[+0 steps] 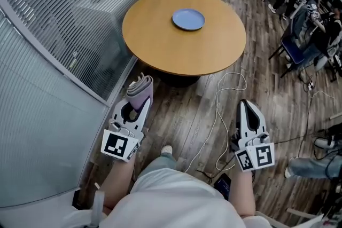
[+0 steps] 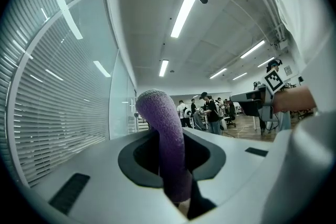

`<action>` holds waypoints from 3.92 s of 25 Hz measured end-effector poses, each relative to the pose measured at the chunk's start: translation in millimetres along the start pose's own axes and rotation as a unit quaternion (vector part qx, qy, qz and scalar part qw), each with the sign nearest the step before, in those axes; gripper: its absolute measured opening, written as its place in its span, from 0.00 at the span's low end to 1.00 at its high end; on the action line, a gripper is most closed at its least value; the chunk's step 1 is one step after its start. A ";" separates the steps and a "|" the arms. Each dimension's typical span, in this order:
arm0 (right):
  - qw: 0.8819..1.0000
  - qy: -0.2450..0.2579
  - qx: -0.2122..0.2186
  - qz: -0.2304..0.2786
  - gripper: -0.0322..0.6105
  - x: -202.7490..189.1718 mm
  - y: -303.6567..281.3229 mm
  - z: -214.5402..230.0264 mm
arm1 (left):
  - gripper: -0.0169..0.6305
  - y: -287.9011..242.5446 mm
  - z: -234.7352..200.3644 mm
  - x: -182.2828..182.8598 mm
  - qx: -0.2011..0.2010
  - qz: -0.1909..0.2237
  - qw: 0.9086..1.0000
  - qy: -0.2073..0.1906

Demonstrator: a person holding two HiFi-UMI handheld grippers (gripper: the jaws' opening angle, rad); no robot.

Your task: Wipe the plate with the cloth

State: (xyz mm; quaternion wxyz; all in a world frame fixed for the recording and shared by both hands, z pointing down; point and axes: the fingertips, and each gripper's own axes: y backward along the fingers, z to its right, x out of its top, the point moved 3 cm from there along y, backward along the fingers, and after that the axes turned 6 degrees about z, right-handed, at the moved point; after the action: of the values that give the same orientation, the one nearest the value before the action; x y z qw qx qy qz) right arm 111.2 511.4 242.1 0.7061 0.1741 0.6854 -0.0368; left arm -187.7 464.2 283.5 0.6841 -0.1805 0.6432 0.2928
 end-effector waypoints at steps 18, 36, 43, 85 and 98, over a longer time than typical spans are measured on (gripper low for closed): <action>1.000 0.011 -0.015 -0.004 0.08 -25.4 -85.8 11.9 | 0.14 -68.1 -66.2 -35.2 -0.021 0.006 1.000 0.022; 1.000 -0.006 -0.009 -0.003 0.08 -44.7 -143.2 66.2 | 0.14 -142.8 -77.4 -64.3 -0.021 -0.008 0.999 0.036; 0.999 0.021 0.025 -0.015 0.08 -50.9 -194.7 103.3 | 0.14 -197.9 -87.3 -56.1 -0.002 0.007 0.999 0.042; 0.997 -0.061 0.044 -0.002 0.08 -108.1 -394.4 236.0 | 0.14 -406.2 -177.7 -116.9 0.012 -0.019 0.999 0.038; 0.999 -0.042 0.000 0.000 0.08 -121.9 -475.1 213.3 | 0.14 -458.6 -266.2 -135.4 -0.042 -0.017 0.998 0.042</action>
State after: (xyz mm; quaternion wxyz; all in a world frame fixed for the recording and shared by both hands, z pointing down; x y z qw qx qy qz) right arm 169.8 -19.6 268.7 0.7342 0.1724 0.6552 -0.0437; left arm -103.7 -74.7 328.9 0.6530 -0.2321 0.6556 0.2998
